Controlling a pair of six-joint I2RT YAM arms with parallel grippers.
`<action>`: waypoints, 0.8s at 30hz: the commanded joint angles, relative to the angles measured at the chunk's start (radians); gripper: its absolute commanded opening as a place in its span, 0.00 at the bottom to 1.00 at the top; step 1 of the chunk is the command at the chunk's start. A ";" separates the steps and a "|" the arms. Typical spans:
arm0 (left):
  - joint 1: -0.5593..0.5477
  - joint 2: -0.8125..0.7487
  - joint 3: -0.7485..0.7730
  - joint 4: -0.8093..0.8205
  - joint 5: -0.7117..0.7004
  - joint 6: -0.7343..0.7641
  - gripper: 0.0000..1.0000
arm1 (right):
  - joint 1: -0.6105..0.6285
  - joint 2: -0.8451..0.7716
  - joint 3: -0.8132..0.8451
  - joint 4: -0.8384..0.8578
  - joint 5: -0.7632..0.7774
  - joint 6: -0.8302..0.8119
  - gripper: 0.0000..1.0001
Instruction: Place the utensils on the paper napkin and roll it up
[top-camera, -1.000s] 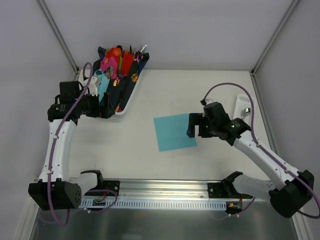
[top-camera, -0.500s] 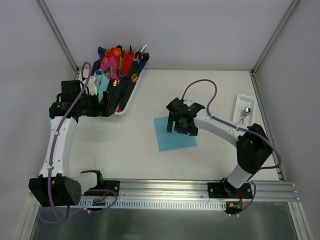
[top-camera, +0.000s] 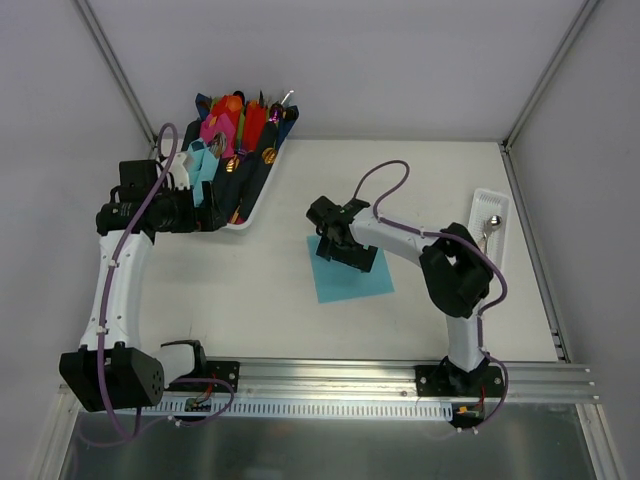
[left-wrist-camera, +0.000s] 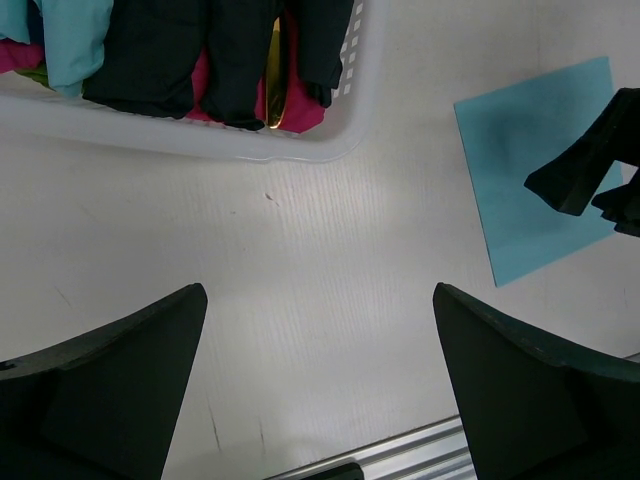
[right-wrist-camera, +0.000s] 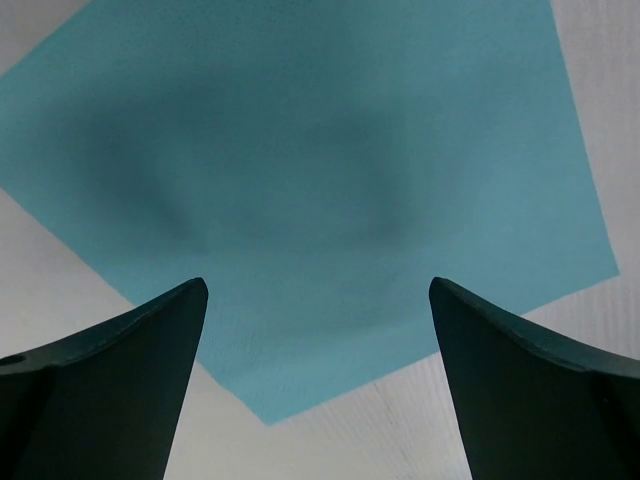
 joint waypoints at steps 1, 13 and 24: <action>0.023 -0.004 0.029 0.000 0.031 -0.011 0.99 | 0.003 0.046 0.051 -0.044 0.025 0.041 0.98; 0.097 -0.004 0.011 -0.008 0.146 0.015 0.99 | 0.003 0.065 -0.122 0.134 -0.148 -0.333 0.94; 0.107 0.044 0.032 -0.008 0.238 0.041 0.99 | 0.000 -0.036 -0.264 0.199 -0.200 -0.614 0.87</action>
